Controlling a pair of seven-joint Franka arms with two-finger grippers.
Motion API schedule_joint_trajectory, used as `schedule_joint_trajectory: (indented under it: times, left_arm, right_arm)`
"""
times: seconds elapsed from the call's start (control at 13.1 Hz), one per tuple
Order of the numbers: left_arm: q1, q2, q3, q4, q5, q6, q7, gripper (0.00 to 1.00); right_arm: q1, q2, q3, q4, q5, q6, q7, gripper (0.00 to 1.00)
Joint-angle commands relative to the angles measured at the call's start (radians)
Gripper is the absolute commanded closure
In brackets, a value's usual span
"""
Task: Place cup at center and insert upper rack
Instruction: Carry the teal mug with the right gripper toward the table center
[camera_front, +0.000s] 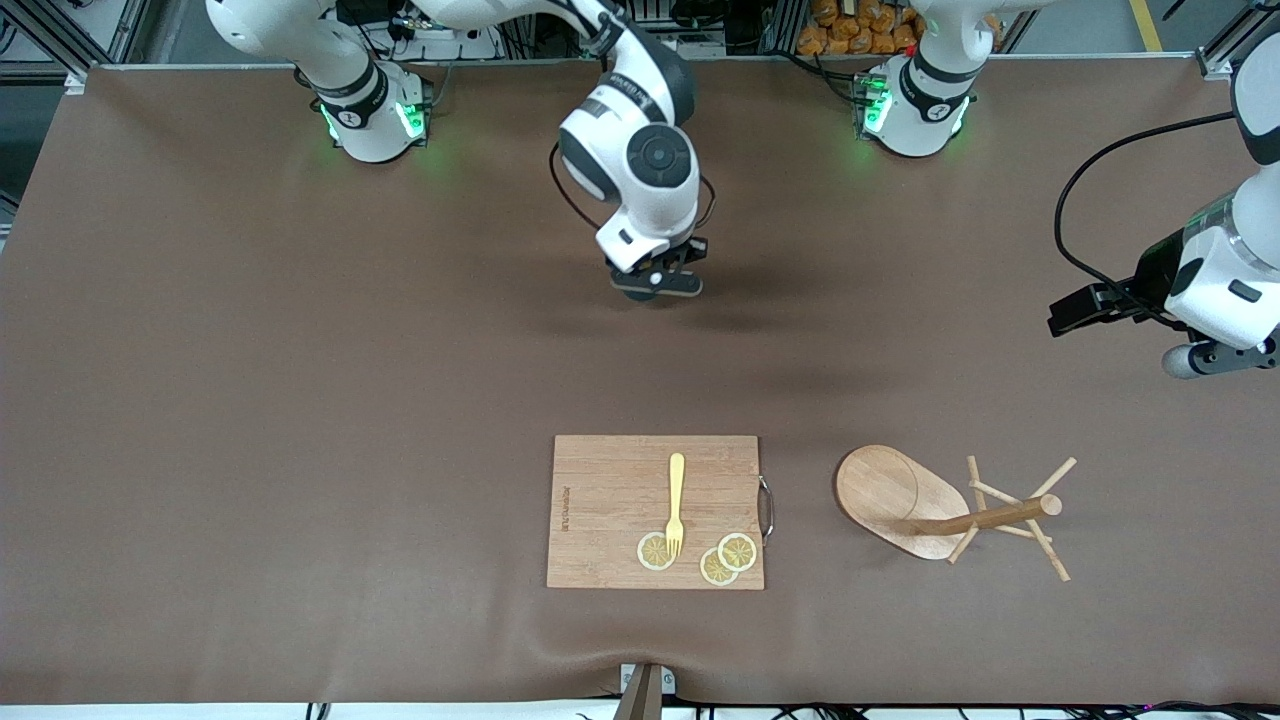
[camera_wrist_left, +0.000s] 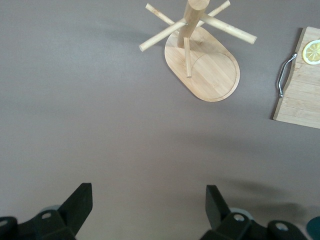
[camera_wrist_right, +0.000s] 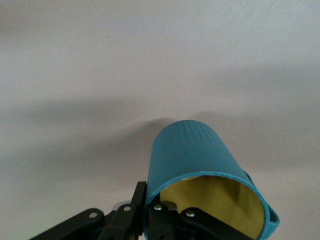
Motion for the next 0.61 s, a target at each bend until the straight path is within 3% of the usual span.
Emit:
schedule_joint_trajectory:
  times: [0.0, 0.53]
  left_arm:
    - [0.006, -0.006, -0.006, -0.001, 0.033, 0.006, 0.019, 0.0]
    - [0.007, -0.009, -0.006, 0.003, 0.035, 0.008, 0.041, 0.0]
  right_arm:
    - [0.053, 0.045, -0.01, 0.055, 0.091, 0.009, 0.024, 1.0]
    - [0.121, 0.113, -0.009, 0.066, 0.065, 0.04, 0.08, 1.0]
